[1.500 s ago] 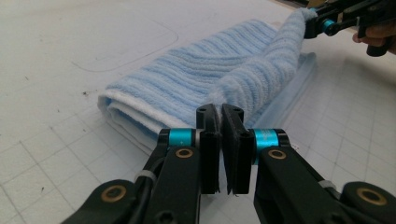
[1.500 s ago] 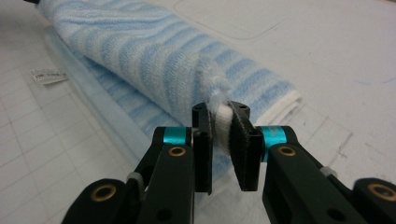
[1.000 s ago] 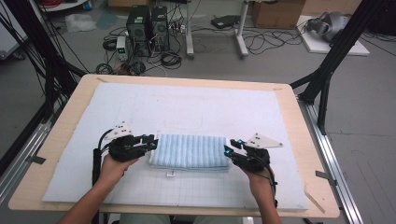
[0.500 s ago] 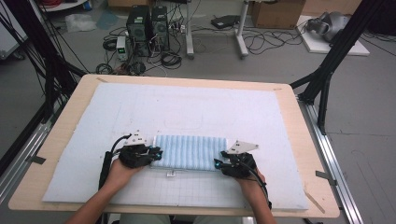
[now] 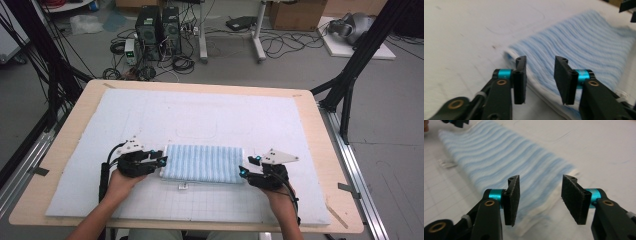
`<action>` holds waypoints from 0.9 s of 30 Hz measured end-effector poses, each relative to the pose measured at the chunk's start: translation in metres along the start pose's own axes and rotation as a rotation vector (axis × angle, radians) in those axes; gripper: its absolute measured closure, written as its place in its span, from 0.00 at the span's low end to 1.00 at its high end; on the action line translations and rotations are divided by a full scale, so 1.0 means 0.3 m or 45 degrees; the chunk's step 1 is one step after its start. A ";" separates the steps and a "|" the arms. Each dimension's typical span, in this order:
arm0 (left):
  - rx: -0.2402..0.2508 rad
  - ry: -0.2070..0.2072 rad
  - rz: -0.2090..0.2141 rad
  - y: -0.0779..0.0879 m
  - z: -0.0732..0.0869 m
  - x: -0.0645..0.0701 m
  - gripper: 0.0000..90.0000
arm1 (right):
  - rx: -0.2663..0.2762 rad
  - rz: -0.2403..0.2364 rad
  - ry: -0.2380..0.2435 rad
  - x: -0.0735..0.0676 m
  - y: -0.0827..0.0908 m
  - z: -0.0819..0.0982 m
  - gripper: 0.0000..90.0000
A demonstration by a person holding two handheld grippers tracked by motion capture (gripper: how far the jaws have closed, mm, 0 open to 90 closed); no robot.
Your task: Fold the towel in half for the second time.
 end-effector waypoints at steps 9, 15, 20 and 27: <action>0.210 0.027 -0.032 0.079 -0.052 -0.059 0.40 | 0.040 0.194 -0.030 0.077 0.047 -0.001 0.27; 0.275 0.019 -0.060 0.122 -0.067 -0.073 0.18 | 0.097 0.224 -0.065 0.105 0.090 0.005 0.19; 0.305 -0.013 -0.069 0.153 -0.075 -0.076 0.18 | 0.164 0.214 -0.086 0.134 0.134 0.015 0.13; 0.321 -0.030 -0.072 0.175 -0.073 -0.081 0.18 | 0.177 0.230 -0.079 0.143 0.162 0.019 0.12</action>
Point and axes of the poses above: each handheld gripper's, and its own axes: y roughly backward along the jaws, z roughly out of its underside, x roughly to its right, the point moved 4 cm from there along -y, roughly forward along the jaws, and after that the axes turned 6 degrees about z, right-handed, at the moved point
